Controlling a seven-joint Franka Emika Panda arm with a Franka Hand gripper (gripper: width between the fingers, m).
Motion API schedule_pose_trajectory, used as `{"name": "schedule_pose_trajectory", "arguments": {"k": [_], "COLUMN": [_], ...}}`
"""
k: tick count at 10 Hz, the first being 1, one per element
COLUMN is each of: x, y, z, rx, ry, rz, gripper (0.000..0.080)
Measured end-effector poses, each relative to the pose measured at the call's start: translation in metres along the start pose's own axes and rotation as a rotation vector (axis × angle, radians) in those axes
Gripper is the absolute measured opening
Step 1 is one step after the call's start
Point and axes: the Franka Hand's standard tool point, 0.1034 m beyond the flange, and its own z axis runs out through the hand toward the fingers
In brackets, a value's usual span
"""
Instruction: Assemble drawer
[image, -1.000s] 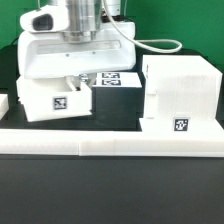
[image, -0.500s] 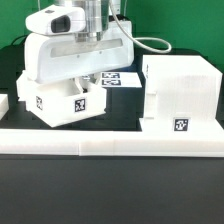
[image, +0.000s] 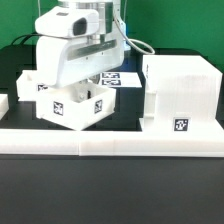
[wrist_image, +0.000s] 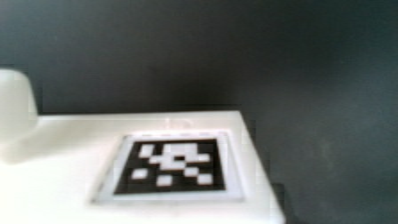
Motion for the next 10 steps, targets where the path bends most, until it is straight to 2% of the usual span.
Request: {"name": "schedule_pose_trajectory", "arguments": {"k": [2,5,7,10], "x": [-0.004,-0.008,-0.005,-0.011], "y": [0.001,0.002,0.002,0.004], "z": [0.000,0.003,0.004,0.004], "rx": [0.009,0.008,0.017,0.018], "ry": [-0.010,-0.032,-0.051,-0.064], "rz": [-0.106,-0.307,-0.466,-0.554], "gripper": [0.0042,0.0042,0.0042,0.0042]}}
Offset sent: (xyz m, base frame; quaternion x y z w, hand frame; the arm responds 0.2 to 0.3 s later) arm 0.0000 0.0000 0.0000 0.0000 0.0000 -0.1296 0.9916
